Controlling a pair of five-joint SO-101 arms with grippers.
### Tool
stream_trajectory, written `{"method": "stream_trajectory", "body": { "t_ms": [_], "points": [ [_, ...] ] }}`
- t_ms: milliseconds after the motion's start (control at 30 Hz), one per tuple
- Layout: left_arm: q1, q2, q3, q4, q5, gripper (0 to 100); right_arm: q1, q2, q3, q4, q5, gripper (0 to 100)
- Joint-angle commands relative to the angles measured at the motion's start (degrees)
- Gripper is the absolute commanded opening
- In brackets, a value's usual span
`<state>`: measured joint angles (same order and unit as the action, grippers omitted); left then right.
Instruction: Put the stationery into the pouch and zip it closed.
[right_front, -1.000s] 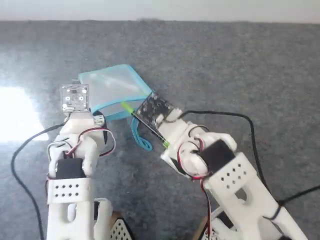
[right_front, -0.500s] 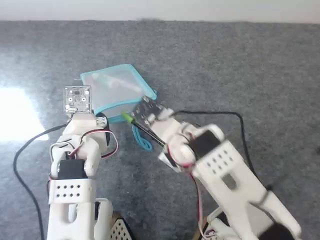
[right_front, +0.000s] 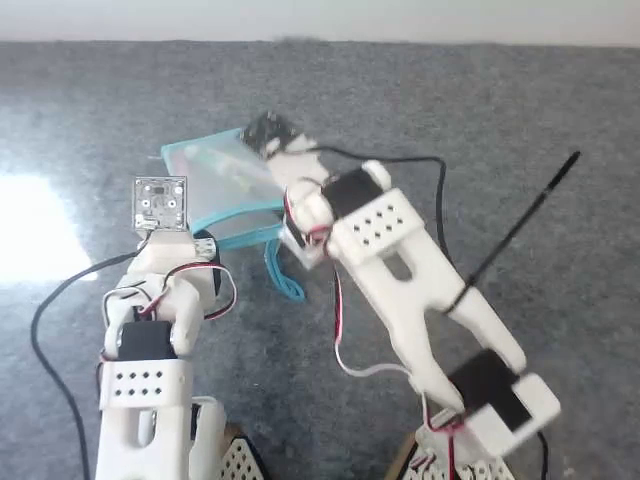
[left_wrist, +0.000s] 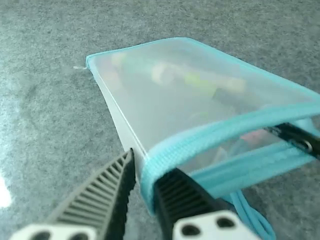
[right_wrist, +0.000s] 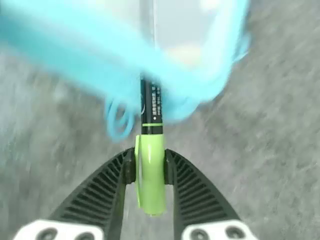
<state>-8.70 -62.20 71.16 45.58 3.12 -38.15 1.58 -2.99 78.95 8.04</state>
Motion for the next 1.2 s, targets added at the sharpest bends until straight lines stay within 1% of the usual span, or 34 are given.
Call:
{"method": "stream_trajectory", "body": {
  "t_ms": [0,233,367,433,500,567,633,733,867,933,1067,1167],
  "points": [
    [0.7,-0.88,-0.4,-0.88,-0.35,1,1.27,2.95,-9.05,-4.62,-1.41,0.9],
    [0.7,-0.88,-0.4,-0.79,-0.35,1,-1.27,13.41,-19.52,-12.88,-1.05,0.9],
    [0.26,-0.88,-0.4,-0.44,-0.35,1,-2.51,18.15,-22.42,-14.02,0.35,1.4],
    [0.18,-0.88,-0.57,0.7,-0.35,1,-2.77,18.59,-22.86,-13.67,0.18,6.6],
    [0.18,-0.88,-0.57,1.14,-0.35,1,-3.12,17.98,-23.03,-13.05,-0.62,16.9],
    [0.18,-0.88,-0.48,1.14,-0.35,1,-3.21,16.04,-23.03,-11.47,-0.18,25.9],
    [0.18,-0.88,-0.48,1.14,-0.35,1,-3.21,13.05,-23.03,-8.84,2.11,29.8],
    [0.18,-0.88,-0.48,1.14,-0.35,1,-2.59,6.29,-22.77,-4.62,4.84,29.9],
    [0.18,-0.88,-0.48,1.14,-0.35,1,-0.31,-4.0,-22.68,3.3,6.24,29.9],
    [0.09,-0.88,-0.57,1.14,-0.35,1,1.36,-8.48,-21.36,7.16,8.09,29.9],
    [0.09,-0.88,-0.75,1.14,-0.35,1,4.09,-16.22,-10.9,6.73,10.37,30.1],
    [-0.26,-0.88,-0.75,1.41,-0.35,1,6.29,-19.82,0.35,0.92,10.55,30.1]
  ]
}}
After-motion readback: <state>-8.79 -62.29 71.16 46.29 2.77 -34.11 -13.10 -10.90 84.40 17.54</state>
